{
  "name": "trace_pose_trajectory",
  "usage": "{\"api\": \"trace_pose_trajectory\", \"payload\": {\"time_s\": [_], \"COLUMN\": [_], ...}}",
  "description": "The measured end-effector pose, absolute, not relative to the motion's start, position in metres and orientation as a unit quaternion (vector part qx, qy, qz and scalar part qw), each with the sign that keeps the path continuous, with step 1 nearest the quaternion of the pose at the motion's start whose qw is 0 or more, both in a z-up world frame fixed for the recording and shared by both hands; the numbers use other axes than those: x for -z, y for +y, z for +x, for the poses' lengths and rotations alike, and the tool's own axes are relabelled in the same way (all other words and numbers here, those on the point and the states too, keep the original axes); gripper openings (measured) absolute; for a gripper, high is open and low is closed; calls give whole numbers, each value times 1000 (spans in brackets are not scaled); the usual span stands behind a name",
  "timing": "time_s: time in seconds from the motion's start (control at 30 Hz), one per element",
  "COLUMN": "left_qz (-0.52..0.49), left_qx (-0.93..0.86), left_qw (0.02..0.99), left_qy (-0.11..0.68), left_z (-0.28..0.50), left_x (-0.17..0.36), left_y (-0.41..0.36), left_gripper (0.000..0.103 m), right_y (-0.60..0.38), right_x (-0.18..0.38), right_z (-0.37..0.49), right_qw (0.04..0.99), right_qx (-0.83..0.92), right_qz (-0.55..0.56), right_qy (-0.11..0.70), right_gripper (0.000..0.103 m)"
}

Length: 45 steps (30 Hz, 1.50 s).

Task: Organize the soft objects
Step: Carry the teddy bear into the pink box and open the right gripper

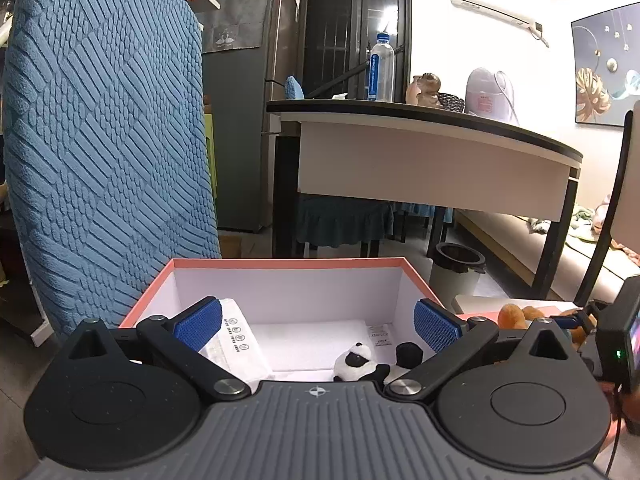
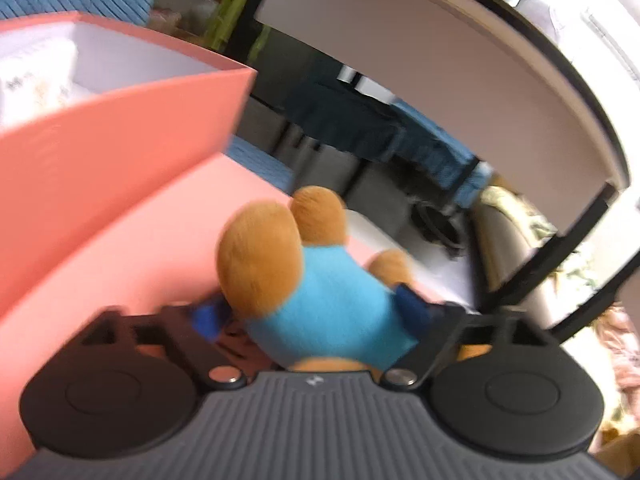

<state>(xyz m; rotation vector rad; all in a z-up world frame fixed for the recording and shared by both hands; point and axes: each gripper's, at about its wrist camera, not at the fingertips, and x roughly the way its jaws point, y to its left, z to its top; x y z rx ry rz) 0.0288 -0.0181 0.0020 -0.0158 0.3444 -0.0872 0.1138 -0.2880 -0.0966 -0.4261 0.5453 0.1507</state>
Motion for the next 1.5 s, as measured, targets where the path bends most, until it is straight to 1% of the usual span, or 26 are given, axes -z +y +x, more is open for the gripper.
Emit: {"api": "trace_pose_trajectory", "payload": {"time_s": [0.07,0.17,0.47,0.63,0.87,1.0,1.33,1.43,1.5], "left_qz": [-7,-8,-37,-25,-87,-99,-113,-113,-108], "left_qx": [43,40,21,-1,-38,-46,-62,-59,-56], "left_qw": [984,984,983,988,983,981,977,976,977], "left_qy": [172,173,181,154,158,161,172,175,175], "left_z": [28,26,28,20,20,19,20,21,22], "left_x": [-1,-1,-2,-6,-11,-12,-9,-9,-8], "left_y": [-15,-11,12,15,44,55,72,70,66], "left_gripper": [103,103,103,103,103,103,103,103,103], "right_y": [-286,-284,-234,-203,-160,-135,-64,-72,-78], "right_x": [85,66,22,-2,-36,-55,8,0,-6], "right_z": [113,111,128,138,153,162,222,217,213], "right_qw": [941,946,951,950,945,941,900,905,909], "right_qx": [-68,-60,-120,-159,-212,-242,-273,-267,-264], "right_qz": [-203,-196,-148,-120,-81,-58,-138,-129,-123], "right_qy": [261,251,243,240,234,231,311,304,299], "right_gripper": [66,63,63,64,64,64,64,65,68]}}
